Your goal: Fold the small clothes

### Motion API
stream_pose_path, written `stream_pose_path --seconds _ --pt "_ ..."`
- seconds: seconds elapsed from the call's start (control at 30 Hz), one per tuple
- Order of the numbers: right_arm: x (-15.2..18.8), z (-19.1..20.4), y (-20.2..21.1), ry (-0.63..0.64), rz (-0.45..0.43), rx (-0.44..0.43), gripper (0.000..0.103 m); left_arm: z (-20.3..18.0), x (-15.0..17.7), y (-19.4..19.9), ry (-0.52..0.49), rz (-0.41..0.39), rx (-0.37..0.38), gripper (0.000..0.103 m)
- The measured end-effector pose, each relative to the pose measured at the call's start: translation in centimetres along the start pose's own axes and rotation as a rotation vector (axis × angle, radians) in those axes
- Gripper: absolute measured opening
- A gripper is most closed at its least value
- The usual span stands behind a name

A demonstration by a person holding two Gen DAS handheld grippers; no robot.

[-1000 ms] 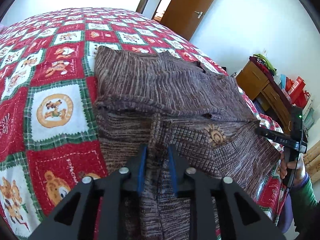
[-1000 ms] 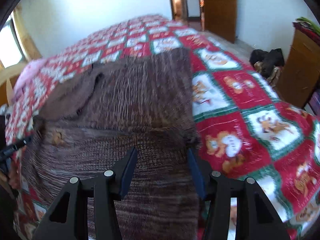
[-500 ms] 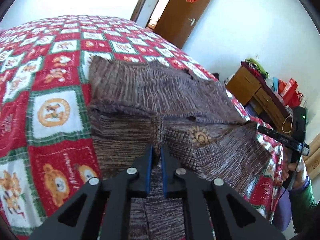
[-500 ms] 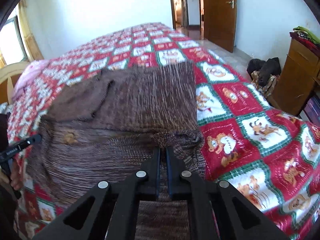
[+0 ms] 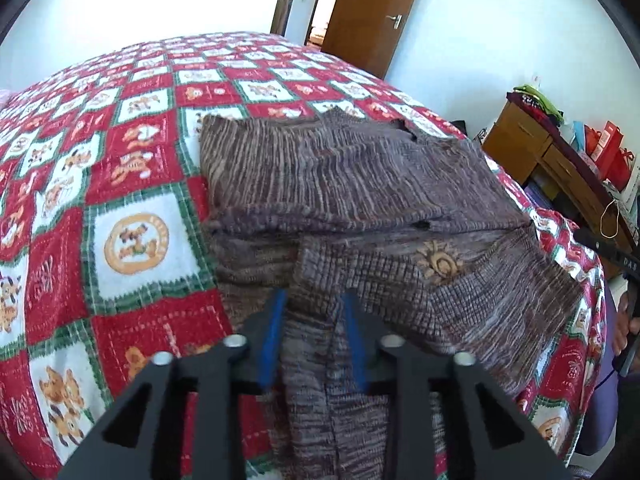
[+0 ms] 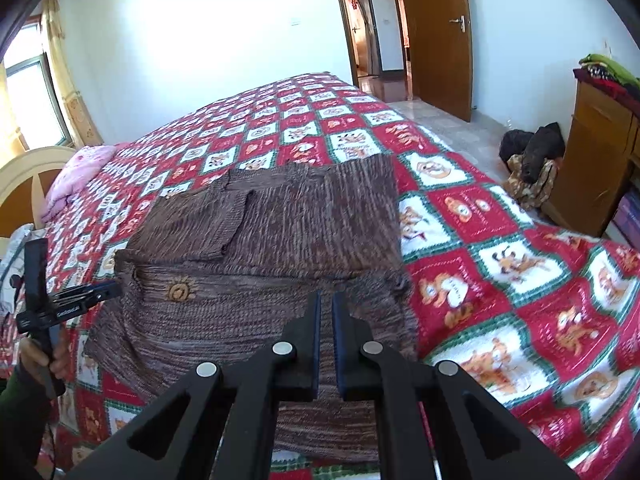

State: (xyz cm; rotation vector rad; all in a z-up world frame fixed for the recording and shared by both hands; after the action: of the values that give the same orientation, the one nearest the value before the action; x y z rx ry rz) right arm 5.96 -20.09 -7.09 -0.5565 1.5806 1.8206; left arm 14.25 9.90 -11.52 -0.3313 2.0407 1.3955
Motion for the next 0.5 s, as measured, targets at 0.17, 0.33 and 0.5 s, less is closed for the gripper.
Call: stream_pose_path --seconds 0.17,0.33,0.5 --pt "0.8 -0.8 -0.6 -0.067 0.03 -0.031 0.007 -0.1 -0.9 0.1 0.001 -0.035 0.016 0.062" --pt "1.2 -1.0 -0.9 -0.081 0.037 -0.036 0.007 -1.0 -0.5 -1.4 -0.047 -0.003 0.028 0.054" --pt "1.2 -0.9 -0.9 -0.082 0.039 -0.037 0.007 -1.2 0.3 -1.8 -0.011 -0.007 0.063 0.047"
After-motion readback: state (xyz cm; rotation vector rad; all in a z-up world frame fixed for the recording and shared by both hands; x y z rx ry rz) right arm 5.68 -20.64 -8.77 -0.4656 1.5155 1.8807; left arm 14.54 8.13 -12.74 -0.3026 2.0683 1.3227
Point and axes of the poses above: each gripper's, at about its wrist camera, not at the fingertips, and y roughly against the way its jaws point, z to its left, x to its underside, the point moved 9 cm from there along -y, roughly the way its jaws point
